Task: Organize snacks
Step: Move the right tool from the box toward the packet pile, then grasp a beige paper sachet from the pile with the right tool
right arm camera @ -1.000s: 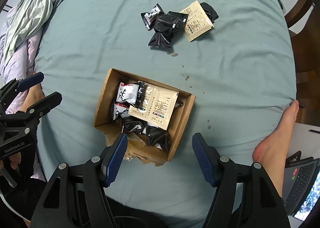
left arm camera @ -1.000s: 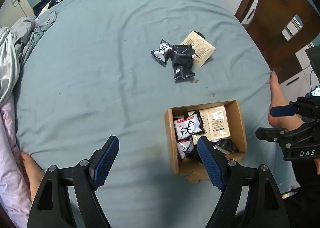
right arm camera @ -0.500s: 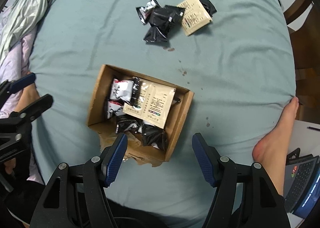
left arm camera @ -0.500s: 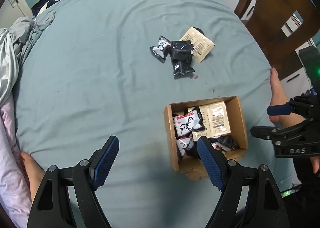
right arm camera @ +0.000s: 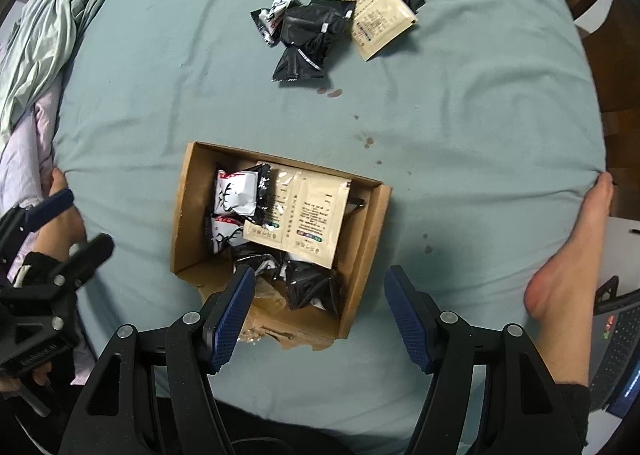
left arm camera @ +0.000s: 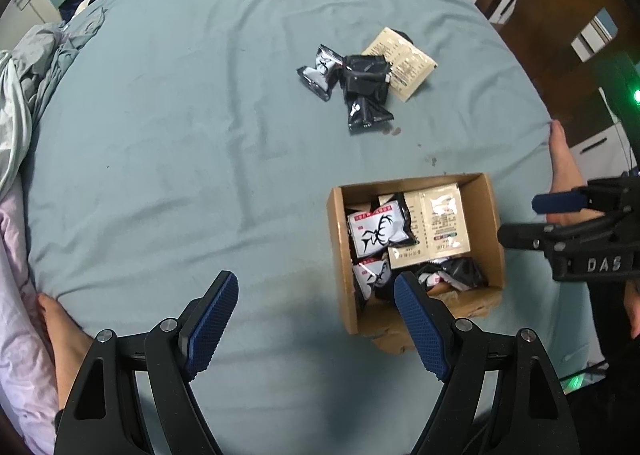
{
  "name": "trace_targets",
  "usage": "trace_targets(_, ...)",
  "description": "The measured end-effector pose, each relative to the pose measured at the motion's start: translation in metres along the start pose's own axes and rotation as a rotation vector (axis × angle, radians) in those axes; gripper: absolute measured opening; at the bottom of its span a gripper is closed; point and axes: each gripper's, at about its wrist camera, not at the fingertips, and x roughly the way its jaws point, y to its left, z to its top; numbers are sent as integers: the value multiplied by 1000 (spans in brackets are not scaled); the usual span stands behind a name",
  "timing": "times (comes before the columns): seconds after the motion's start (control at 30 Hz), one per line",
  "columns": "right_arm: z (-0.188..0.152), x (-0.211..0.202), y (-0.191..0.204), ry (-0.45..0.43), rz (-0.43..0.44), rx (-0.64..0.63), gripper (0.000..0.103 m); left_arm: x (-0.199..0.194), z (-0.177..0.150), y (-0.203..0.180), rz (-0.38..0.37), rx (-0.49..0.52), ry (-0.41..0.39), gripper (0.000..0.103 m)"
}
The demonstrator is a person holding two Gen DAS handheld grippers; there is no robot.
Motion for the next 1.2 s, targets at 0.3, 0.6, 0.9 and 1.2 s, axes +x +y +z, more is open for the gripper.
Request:
trace_targets(0.3, 9, -12, -14, -97, 6, 36, 66, -7, 0, -4, 30, 20, -32, 81)
trace_targets(0.6, 23, -23, -56, -263, -35, 96, 66, -22, 12, 6, 86, -10, -163, 81)
trace_targets(0.9, 48, 5, -76, -301, -29, 71, 66, 4, 21, 8, 129, 21, -202, 81)
trace_targets(1.2, 87, 30, -45, -291, 35, 5, 66, 28, 21, 8, 85, -10, -131, 81)
